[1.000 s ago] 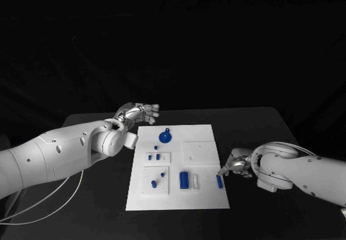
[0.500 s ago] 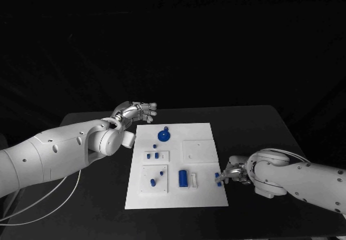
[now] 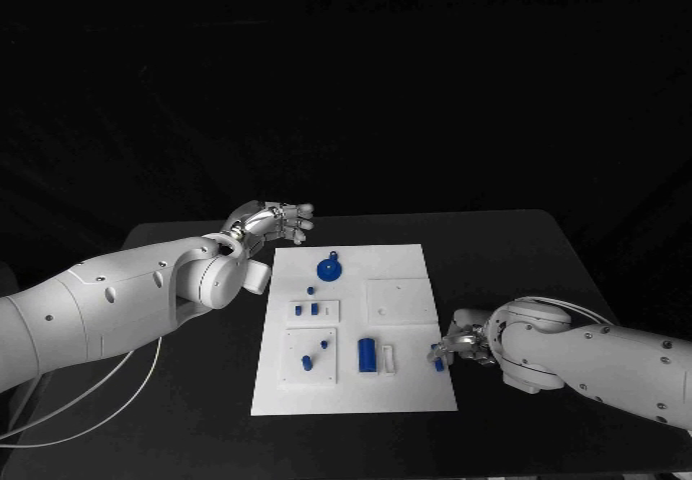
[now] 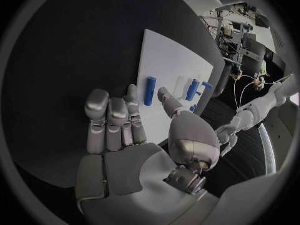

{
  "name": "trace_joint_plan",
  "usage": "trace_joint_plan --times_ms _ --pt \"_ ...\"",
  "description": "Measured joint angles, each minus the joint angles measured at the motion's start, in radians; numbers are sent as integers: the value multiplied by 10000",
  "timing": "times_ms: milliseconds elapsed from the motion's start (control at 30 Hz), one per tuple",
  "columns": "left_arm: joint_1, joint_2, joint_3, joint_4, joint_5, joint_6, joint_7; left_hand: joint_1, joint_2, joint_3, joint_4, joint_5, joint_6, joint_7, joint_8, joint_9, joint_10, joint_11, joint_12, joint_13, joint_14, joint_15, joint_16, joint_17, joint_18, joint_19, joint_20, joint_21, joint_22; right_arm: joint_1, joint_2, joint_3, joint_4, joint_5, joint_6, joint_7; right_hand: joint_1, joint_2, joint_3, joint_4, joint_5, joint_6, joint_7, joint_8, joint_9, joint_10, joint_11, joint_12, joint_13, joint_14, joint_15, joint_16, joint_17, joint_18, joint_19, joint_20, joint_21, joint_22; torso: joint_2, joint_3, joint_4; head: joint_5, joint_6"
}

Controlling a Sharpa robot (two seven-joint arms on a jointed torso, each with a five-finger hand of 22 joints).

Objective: Assemble the parts on the task board

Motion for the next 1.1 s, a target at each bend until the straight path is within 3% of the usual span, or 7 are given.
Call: trace_joint_plan --times_ms 33,100,267,500,833,967,1100 --pt "0 -3 0 1 0 1 -2 0 0 0 0 0 0 0 0 0 0 0 0 0 0 0 0 4 -1 0 0 0 0 -9 19 3 -24 -6 -9 3 142 133 174 -34 0 -1 2 1 107 1 0 0 0 0 0 0 0 0 0 0 0 0 0 0 -2 1 -3" --pt "0 -6 -1 1 0 3 -6 0 0 0 0 0 0 0 0 0 0 0 0 0 0 0 0 4 -3 0 0 0 -1 -26 53 8 -70 -19 -27 6 597 165 694 -60 0 22 27 2 851 1 0 -1 0 0 0 0 0 0 0 0 0 0 0 0 -4 3 -9" --pt "0 -13 -2 2 0 8 -20 0 0 0 0 0 0 0 0 0 0 0 0 0 0 0 0 3 -7 0 0 0 -1 -51 101 19 -134 -50 -57 13 1451 125 1881 -54 0 63 68 11 1122 18 17 -11 -1 3 3 -36 -1 0 32 29 0 0 -1 5 -4 13 -31" --pt "0 -18 -4 1 0 13 -42 -1 1 0 0 0 0 0 0 1 0 0 0 0 0 0 0 4 -14 0 0 0 8 -60 107 23 -149 -60 -88 61 1740 183 2420 -139 46 108 109 11 1123 21 19 -12 -2 54 -15 -37 -2 5 91 87 0 -1 -3 16 -16 14 -36" --pt "0 -17 -4 1 0 17 -58 -39 39 0 0 0 0 0 0 -10 0 0 0 -9 0 0 0 15 -60 0 0 0 7 -85 -43 21 -102 118 -237 229 1654 372 2814 143 49 254 93 -102 1102 91 15 -12 -6 69 0 -36 -14 119 127 195 0 -3 -6 23 -21 -13 -28" --pt "0 -15 -5 -2 0 18 -60 -39 39 0 0 0 0 0 0 -11 -1 -1 0 -10 0 0 0 22 28 0 0 0 6 -90 -284 22 11 172 -325 276 1496 409 2890 226 49 299 77 -111 539 143 -4 -12 -14 69 0 -36 -25 188 121 258 0 -3 -8 23 -18 -19 -11" --pt "0 -11 -6 -5 0 19 -62 -39 39 0 0 0 0 0 0 -11 -1 -1 0 -9 0 0 0 22 75 0 0 0 5 20 -488 36 59 198 -344 262 1343 345 2902 322 52 339 55 -110 -1022 143 -4 -10 -22 69 1 -36 -25 222 127 266 0 -3 -9 17 -19 -20 -2"
